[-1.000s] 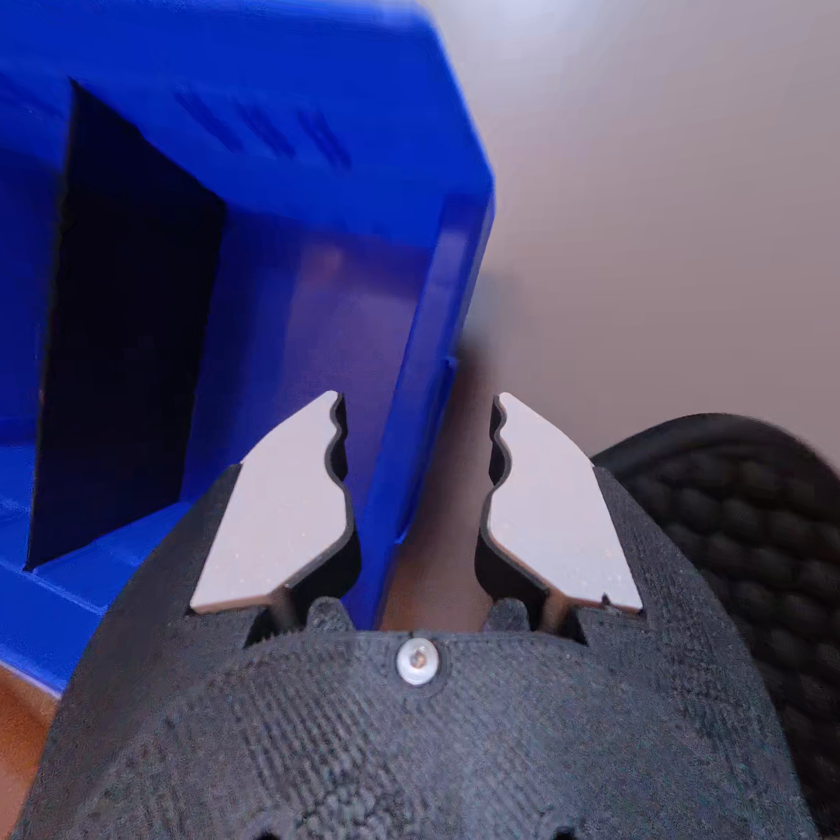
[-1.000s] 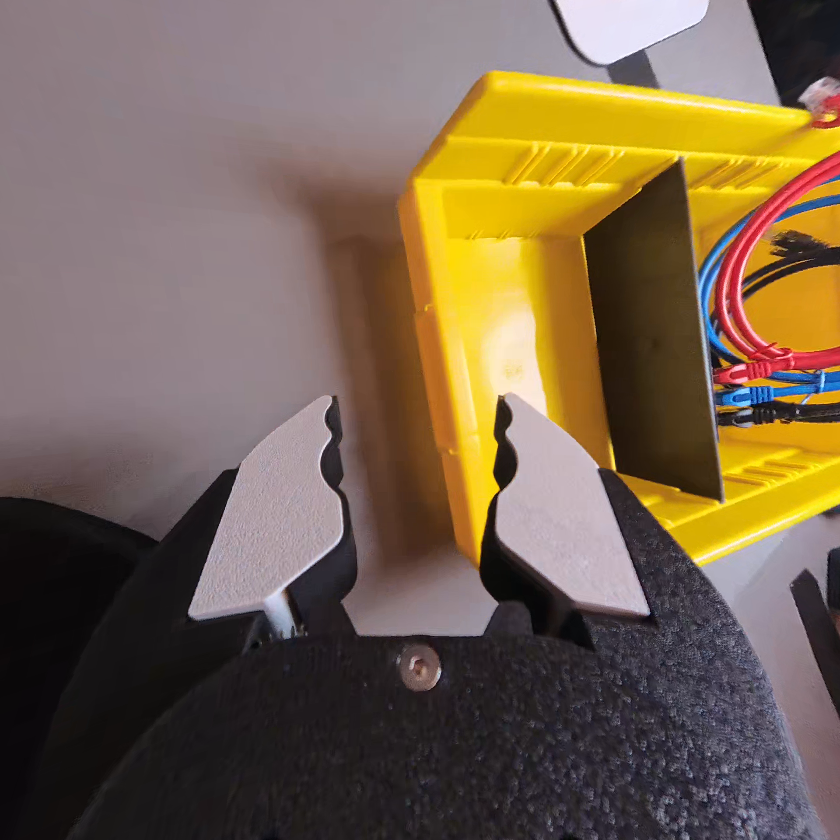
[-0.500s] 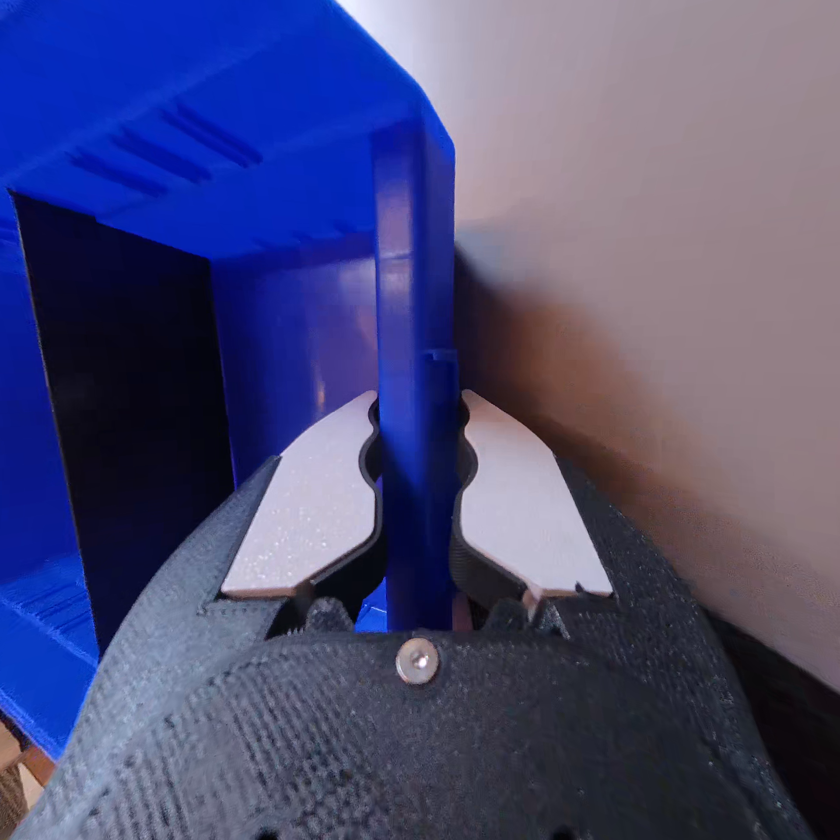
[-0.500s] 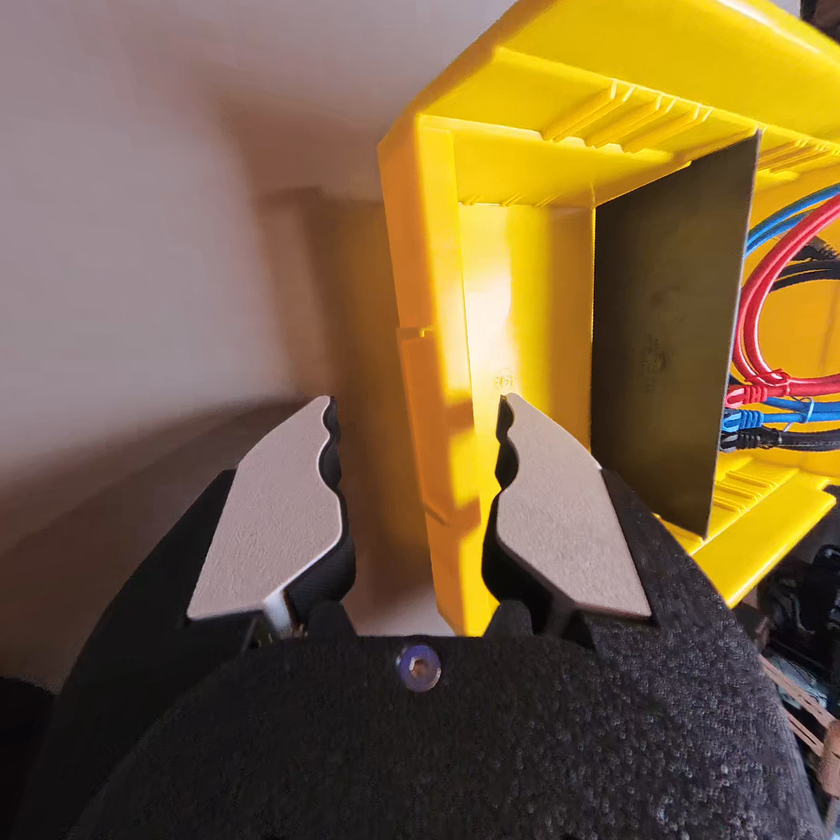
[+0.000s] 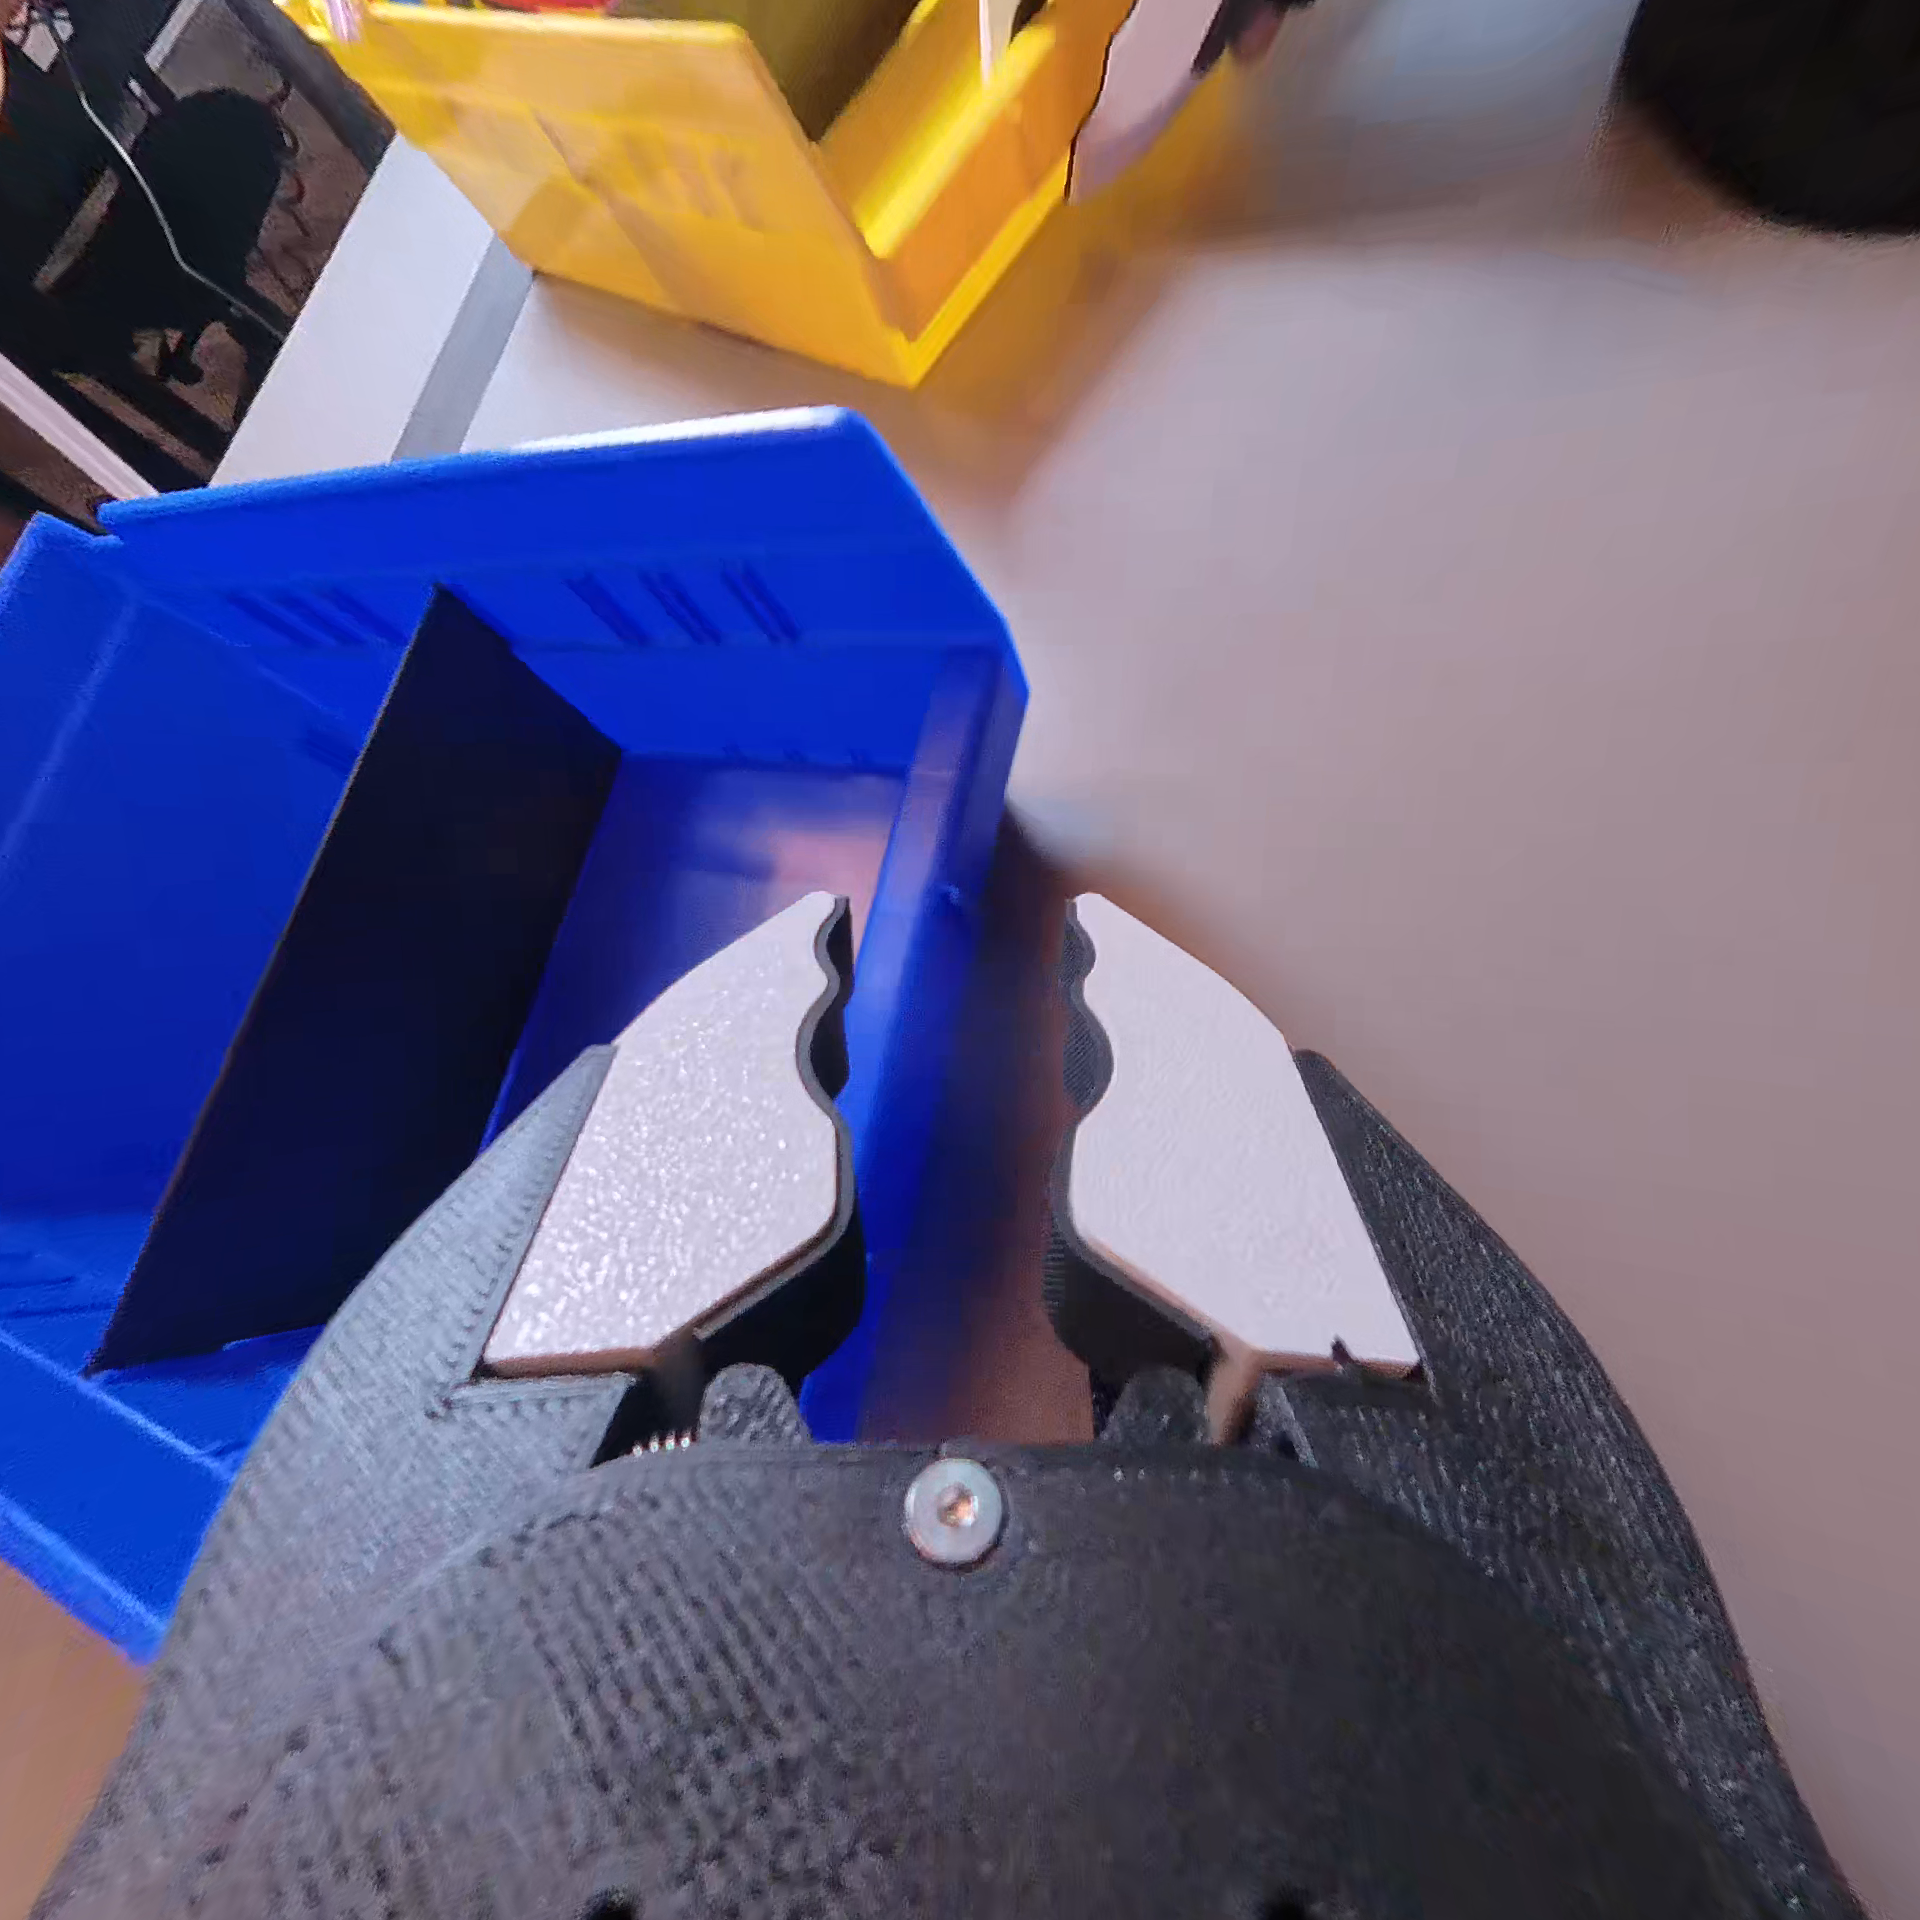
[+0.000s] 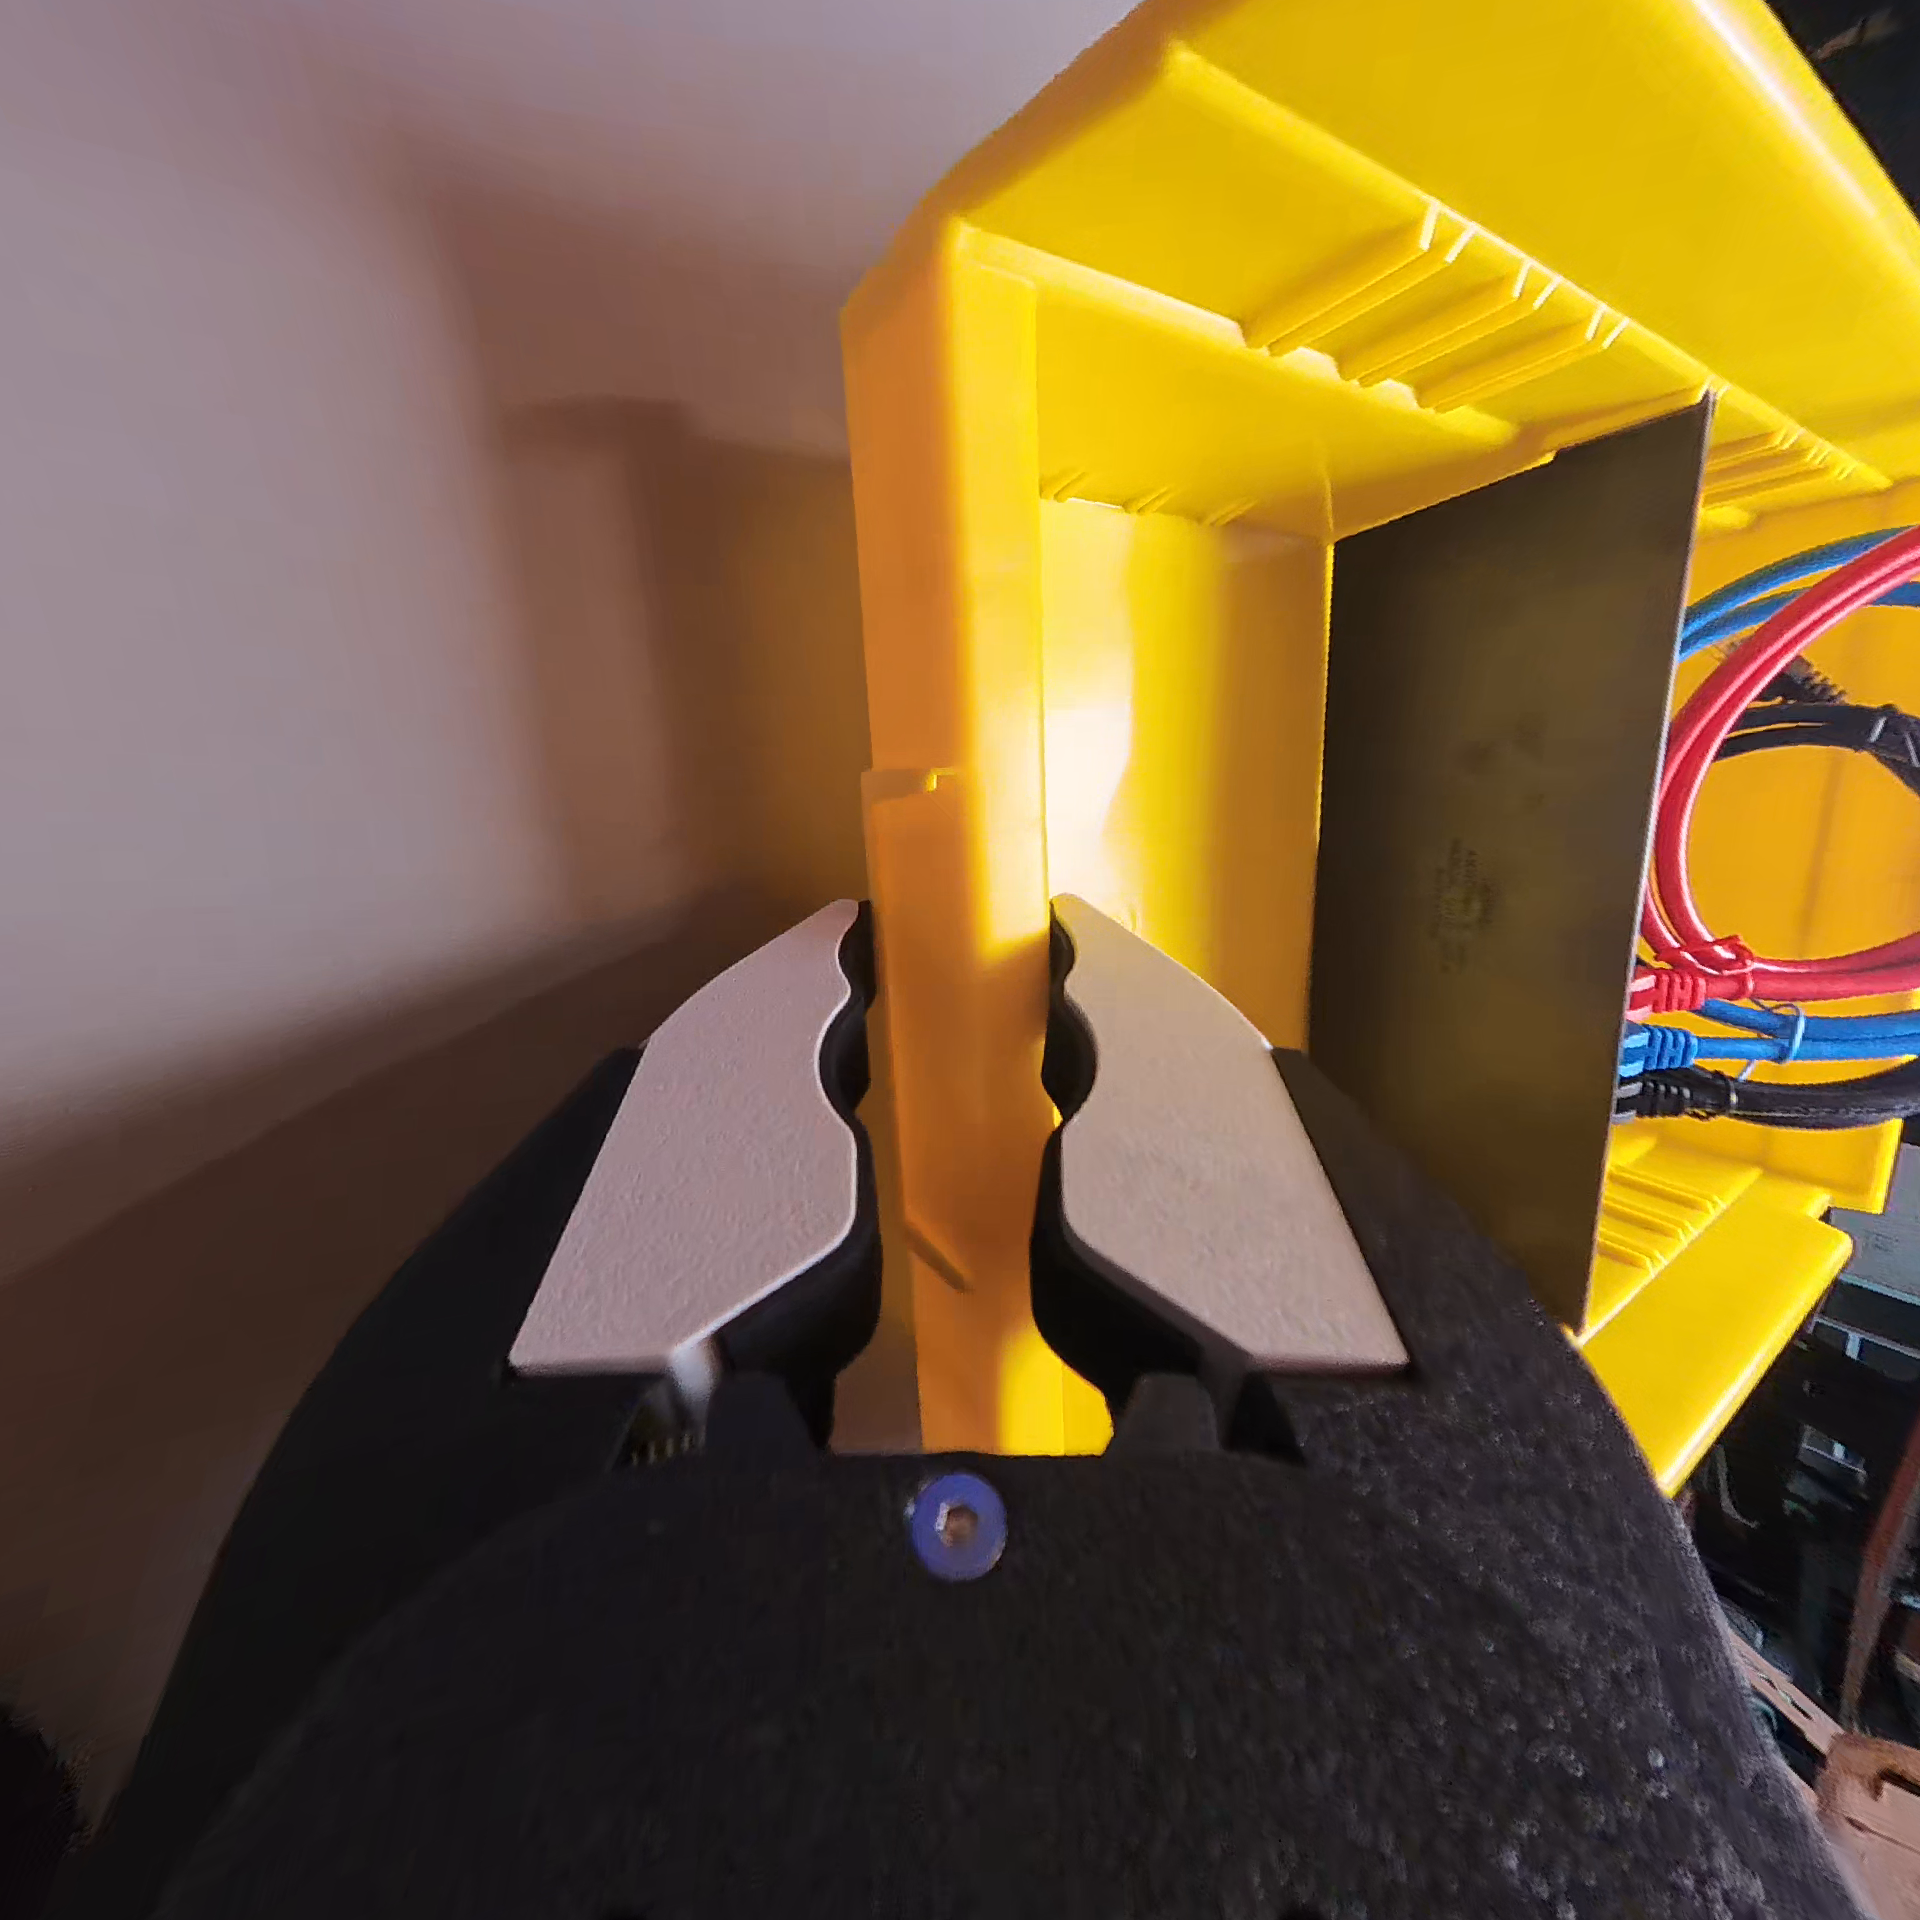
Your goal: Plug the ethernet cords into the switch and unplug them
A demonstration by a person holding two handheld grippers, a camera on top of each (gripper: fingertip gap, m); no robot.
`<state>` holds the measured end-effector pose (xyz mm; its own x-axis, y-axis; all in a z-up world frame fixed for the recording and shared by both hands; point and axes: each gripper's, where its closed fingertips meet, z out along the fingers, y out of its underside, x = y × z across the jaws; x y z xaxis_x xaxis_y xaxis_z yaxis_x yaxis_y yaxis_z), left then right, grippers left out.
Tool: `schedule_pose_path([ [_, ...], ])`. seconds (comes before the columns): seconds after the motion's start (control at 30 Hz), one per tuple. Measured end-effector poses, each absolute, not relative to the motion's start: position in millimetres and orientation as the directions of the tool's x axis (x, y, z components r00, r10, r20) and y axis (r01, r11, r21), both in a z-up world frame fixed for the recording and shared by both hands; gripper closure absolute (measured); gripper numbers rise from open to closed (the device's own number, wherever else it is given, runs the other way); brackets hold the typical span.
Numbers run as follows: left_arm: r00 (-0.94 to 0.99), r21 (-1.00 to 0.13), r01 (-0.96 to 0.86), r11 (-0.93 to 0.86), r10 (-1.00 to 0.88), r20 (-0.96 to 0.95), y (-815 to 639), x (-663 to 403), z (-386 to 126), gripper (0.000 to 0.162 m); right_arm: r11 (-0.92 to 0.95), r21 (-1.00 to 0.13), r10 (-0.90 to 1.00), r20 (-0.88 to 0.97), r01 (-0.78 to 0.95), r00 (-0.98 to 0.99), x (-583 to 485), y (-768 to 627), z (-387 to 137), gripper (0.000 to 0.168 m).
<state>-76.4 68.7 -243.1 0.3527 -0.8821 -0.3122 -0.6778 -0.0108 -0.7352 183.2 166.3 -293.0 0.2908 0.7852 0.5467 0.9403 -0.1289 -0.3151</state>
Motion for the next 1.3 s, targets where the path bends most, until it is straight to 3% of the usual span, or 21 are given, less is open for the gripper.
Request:
schedule_pose_path([
  [0.03, 0.357, -0.753, -0.658, -0.014, -0.886, -0.297, 64, -74, -242, 0.124, -0.122, -0.321, 0.787, 0.545, 0.939, 0.289, 180, 162, -293, 0.138],
  [0.33, 0.390, -0.889, -0.445, -0.106, -0.917, -0.086, 18, -22, -229, 0.124, 0.030, -0.343, 0.826, 0.538, 0.939, 0.170, 128, 71, -289, 0.137],
  [0.47, 0.441, -0.932, -0.313, -0.183, -0.897, 0.028, 1, 6, -221, 0.114, 0.142, -0.554, 0.845, 0.500, 0.821, 0.191, 90, 4, -245, 0.133],
  [0.57, 0.491, -0.944, -0.219, -0.246, -0.864, 0.111, -2, 25, -227, 0.102, 0.082, -0.776, 0.820, 0.409, 0.625, 0.400, 101, -20, -191, 0.119],
  [0.67, 0.545, -0.938, -0.171, -0.301, -0.822, 0.164, 10, 35, -233, 0.090, -0.079, -0.924, 0.653, 0.236, 0.374, 0.720, 166, -4, -165, 0.104],
  [0.73, 0.557, -0.937, -0.112, -0.332, -0.801, 0.218, 20, 44, -225, 0.091, -0.173, -0.957, 0.507, 0.116, 0.232, 0.854, 210, 6, -178, 0.101],
  [0.83, 0.563, -0.897, -0.055, -0.438, -0.756, 0.334, 37, 61, -231, 0.087, -0.334, -0.929, 0.442, -0.005, 0.159, 0.897, 223, 10, -224, 0.095],
  [0.9, 0.614, -0.905, -0.119, -0.409, -0.747, 0.256, 54, 62, -239, 0.098, -0.379, -0.912, 0.438, -0.027, 0.157, 0.899, 218, 17, -242, 0.101],
  [0.97, 0.642, -0.906, -0.184, -0.382, -0.744, 0.184, 62, 63, -243, 0.109, -0.423, -0.885, 0.425, -0.005, 0.194, 0.905, 216, 26, -254, 0.124],
  [1.0, 0.660, -0.905, -0.219, -0.365, -0.738, 0.138, 66, 62, -243, 0.115, -0.417, -0.881, 0.391, 0.047, 0.222, 0.919, 222, 31, -254, 0.137],
  [1.13, 0.687, -0.917, -0.255, -0.306, -0.724, 0.051, 66, 57, -234, 0.128, -0.335, -0.863, 0.360, 0.252, 0.377, 0.898, 225, 29, -249, 0.155],
  [1.2, 0.690, -0.945, -0.215, -0.245, -0.723, 0.031, 59, 52, -215, 0.133, -0.261, -0.856, 0.346, 0.349, 0.447, 0.871, 220, 19, -238, 0.157],
  [1.3, 0.692, -0.972, -0.212, -0.097, -0.718, -0.080, 40, 43, -175, 0.142, -0.190, -0.887, 0.315, 0.352, 0.422, 0.882, 213, 5, -216, 0.158],
])
